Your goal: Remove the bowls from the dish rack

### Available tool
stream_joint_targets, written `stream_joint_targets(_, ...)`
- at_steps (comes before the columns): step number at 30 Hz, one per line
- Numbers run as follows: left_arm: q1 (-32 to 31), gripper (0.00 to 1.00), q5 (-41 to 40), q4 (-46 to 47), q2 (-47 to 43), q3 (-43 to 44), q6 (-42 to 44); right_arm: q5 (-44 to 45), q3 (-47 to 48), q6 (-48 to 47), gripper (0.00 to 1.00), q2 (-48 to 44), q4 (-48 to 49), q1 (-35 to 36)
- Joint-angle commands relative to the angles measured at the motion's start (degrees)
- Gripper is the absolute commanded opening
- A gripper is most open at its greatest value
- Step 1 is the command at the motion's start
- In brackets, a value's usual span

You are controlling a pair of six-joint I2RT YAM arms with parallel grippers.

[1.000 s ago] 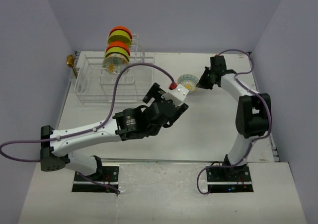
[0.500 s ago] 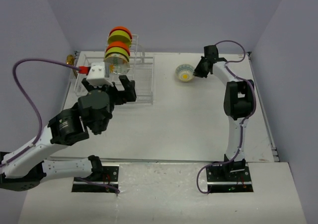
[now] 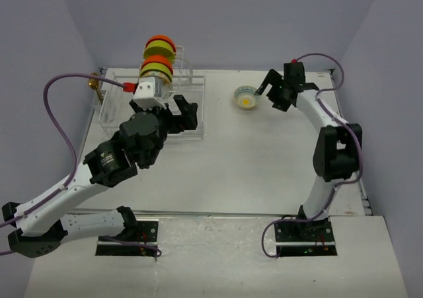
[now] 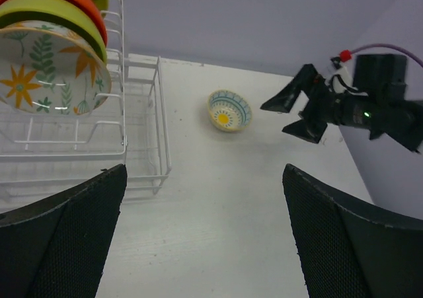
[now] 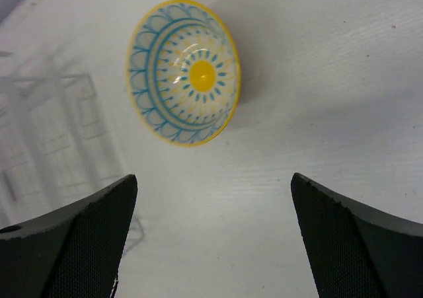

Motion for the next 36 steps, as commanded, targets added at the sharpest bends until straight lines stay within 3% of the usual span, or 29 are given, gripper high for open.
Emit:
stream_joint_targets(1, 7.14, 1.0, 4.3, 4.58, 0.82, 1.29, -7.88, -6.93, -7.48, 0.31, 0.99, -19.75, 6.15, -2.93)
stream_joint_targets(4, 16.81, 1.0, 13.52, 7.37, -0.66, -2.74, -14.86, -10.19, -19.44, -0.13, 0.99, -33.46, 10.11, -3.64)
stream_joint_targets(7, 24.64, 1.0, 19.5, 7.65, -1.28, -4.16, -20.92, -18.87, -31.04, 1.26, 0.99, -44.04, 14.76, -3.73)
stream_joint_targets(12, 27.38, 1.0, 17.16, 7.13, -4.88, -7.66, -27.06, -33.02, -45.38, 6.97, 0.99, -66.89, 21.34, -3.82)
stream_joint_targets(15, 27.47, 1.0, 14.78, 8.34, -7.17, -8.99, -29.46, -30.86, -47.42, 5.77, 0.99, -76.37, 17.88, -3.82)
stream_joint_targets(18, 27.47, 1.0, 16.8, 6.08, -5.95, -6.9, -32.6, -22.08, -44.53, 0.6, 0.99, -82.02, 8.92, -3.73)
stream_joint_targets(22, 27.56, 1.0, 14.96, 6.68, -4.98, -9.52, -41.04, -12.59, -43.2, -3.9, 0.99, -86.95, 4.14, -3.82)
stream_joint_targets(24, 27.82, 1.0, 14.78, 5.28, -3.32, -9.18, -46.21, -11.95, -43.55, -5.05, 0.99, -88.27, 4.14, -3.82)
stream_joint_targets(29, 30.79, 1.0, 17.5, 2.2, 3.45, -2.24, -48.0, -10.46, -42.85, -7.08, 0.99, -87.76, 1.94, -3.82)
stream_joint_targets(36, 35.2, 0.95, 16.28, 7.38, 5.13, -4.33, -48.71, -11.6, -42.76, -7.52, 0.99, -87.75, 1.94, -3.82)
